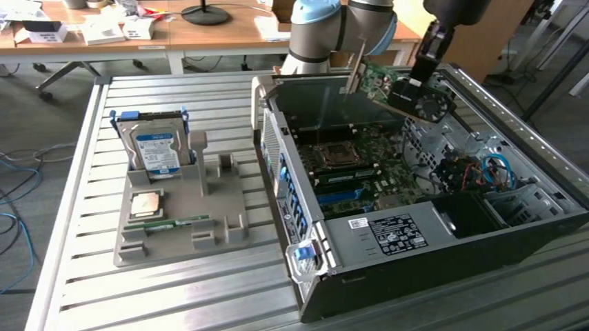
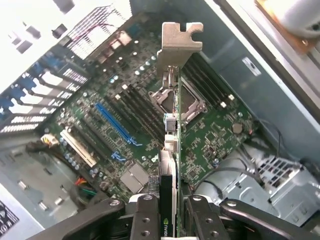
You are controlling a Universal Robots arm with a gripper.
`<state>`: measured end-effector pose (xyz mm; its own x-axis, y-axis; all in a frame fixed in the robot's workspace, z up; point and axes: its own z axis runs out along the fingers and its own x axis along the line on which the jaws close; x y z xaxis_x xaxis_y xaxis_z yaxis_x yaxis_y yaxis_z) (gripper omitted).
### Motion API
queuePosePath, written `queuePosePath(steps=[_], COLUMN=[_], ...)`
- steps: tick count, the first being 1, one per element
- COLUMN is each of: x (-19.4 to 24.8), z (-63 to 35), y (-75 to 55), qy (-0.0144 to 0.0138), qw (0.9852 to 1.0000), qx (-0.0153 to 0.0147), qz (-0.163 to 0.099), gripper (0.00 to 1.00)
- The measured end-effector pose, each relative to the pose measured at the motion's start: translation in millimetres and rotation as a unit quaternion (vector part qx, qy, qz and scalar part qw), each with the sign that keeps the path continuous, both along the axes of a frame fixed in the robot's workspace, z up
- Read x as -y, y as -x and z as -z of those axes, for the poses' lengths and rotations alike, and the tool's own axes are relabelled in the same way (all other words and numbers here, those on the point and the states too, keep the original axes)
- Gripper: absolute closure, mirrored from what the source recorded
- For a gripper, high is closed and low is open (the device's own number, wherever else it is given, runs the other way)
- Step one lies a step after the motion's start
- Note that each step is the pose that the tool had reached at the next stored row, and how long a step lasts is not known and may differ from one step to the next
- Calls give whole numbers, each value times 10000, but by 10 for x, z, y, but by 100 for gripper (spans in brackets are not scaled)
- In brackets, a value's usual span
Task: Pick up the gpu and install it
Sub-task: 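Insert the gpu into the slot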
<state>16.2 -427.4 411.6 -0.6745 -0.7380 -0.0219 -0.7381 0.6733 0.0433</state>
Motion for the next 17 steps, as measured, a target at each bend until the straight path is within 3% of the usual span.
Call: queuePosePath(steps=[5,9,13,17], x=[0,0,0,0], z=[4,8,11,14], y=[0,0,0,0], qy=[0,0,0,0], qw=[9990,9967,9930,9881], qx=[0,0,0,0], qz=[-450,-814,-1180,-1536], gripper=[74,74,74,74])
